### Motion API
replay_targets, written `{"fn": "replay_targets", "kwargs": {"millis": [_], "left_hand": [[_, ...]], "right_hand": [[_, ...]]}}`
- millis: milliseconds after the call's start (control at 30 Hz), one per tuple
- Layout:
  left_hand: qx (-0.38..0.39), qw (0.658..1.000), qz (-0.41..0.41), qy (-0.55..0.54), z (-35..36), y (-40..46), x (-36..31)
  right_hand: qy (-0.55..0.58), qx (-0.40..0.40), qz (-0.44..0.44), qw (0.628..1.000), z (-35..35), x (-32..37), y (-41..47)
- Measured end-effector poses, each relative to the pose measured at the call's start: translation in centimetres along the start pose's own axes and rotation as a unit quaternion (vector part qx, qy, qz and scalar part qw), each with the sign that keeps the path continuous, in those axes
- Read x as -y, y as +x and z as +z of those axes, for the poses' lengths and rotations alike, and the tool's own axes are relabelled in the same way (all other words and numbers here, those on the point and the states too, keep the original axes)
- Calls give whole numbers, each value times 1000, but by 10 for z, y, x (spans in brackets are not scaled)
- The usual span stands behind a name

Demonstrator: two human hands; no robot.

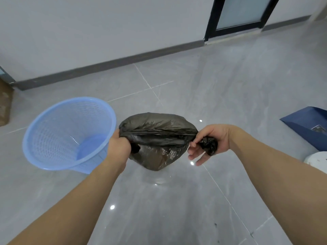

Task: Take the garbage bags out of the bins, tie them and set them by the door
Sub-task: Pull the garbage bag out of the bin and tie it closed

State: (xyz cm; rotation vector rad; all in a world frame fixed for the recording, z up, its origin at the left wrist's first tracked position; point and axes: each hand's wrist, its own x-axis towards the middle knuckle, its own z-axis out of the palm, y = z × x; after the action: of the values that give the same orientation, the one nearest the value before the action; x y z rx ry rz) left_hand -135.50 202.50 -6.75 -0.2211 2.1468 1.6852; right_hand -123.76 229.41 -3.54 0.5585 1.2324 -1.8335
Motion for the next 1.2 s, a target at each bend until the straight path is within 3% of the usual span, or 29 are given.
{"fn": "replay_targets", "kwargs": {"millis": [100,200,267,400,533,633,700,800,867,1000,1133,1200], "left_hand": [[21,978,68,195,-11,-12,29],[35,925,106,364,-13,-23,49],[49,877,108,465,-10,-26,55],[69,861,77,498,-7,-25,51],[56,803,204,557,-7,-36,46],[94,723,300,615,-1,-39,56],[106,651,329,676,5,-40,57],[161,561,302,753,21,-49,61],[189,518,296,780,34,-55,55],[255,501,303,770,47,-66,50],[273,497,351,745,41,-67,35],[269,496,349,749,37,-65,30]], "right_hand": [[148,7,-93,985,-5,-1,6],[269,123,-158,942,-11,9,15],[283,84,-183,938,-9,18,23],[306,-50,-192,931,-3,27,35],[396,37,-267,878,-2,17,46],[476,101,-368,792,4,4,60],[519,112,-402,746,8,-3,71],[546,134,-433,704,13,-7,83],[547,143,-440,698,21,-4,85],[525,100,-439,722,39,7,88],[566,52,-436,698,15,15,85],[568,31,-421,707,0,18,77]]}}
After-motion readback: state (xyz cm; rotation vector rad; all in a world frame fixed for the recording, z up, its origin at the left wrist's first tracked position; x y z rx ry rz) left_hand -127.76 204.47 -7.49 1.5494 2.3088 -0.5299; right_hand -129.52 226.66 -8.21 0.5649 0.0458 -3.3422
